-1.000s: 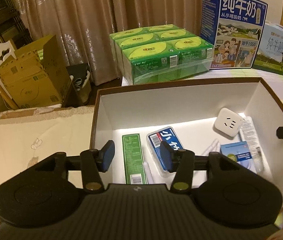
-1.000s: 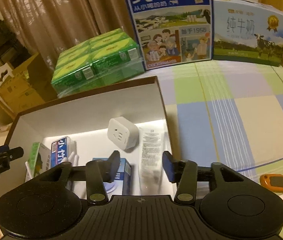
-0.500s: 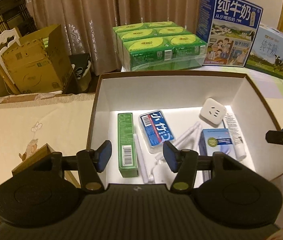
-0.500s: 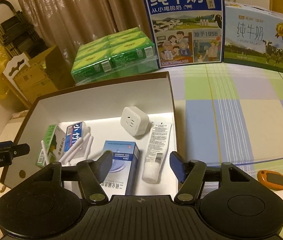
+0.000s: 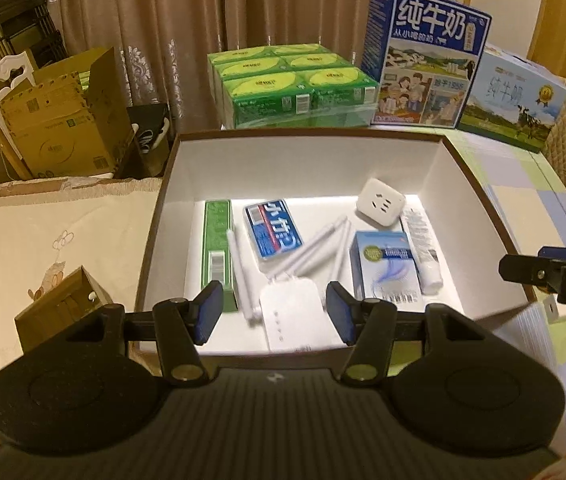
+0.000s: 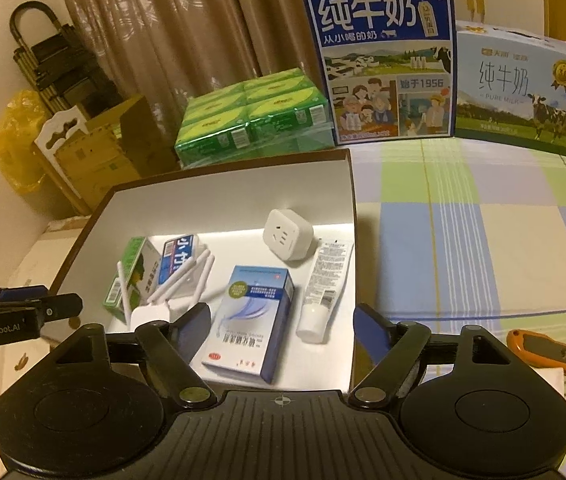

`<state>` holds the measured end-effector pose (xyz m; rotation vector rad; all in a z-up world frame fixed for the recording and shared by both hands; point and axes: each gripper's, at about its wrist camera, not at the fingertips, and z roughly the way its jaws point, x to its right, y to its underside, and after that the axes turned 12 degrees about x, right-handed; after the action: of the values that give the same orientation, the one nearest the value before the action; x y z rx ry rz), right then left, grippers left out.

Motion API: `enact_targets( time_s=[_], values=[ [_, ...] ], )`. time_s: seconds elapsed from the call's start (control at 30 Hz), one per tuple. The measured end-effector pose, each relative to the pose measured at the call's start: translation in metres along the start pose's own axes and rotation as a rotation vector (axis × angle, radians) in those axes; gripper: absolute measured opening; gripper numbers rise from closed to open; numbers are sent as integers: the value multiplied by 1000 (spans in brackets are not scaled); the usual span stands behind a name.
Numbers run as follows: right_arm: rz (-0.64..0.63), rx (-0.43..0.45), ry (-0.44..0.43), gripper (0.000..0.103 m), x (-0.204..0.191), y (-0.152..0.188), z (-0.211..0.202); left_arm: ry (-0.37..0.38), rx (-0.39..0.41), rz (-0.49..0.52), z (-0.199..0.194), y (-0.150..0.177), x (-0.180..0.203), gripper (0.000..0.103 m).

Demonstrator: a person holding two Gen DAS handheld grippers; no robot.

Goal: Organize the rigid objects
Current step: 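Withdraw both tools from the box back toward the remaining items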

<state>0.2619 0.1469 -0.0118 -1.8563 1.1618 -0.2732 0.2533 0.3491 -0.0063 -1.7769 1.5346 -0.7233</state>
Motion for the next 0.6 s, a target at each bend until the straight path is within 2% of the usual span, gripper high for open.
enact_targets(
  time_s=[0.33, 0.6],
  values=[
    [-21, -15, -45, 77, 9, 19, -35, 5, -23, -14, -30, 28, 33, 53],
    [-35, -70, -92, 77, 30, 39, -57, -4, -53, -36, -50, 48, 66, 53]
  ],
)
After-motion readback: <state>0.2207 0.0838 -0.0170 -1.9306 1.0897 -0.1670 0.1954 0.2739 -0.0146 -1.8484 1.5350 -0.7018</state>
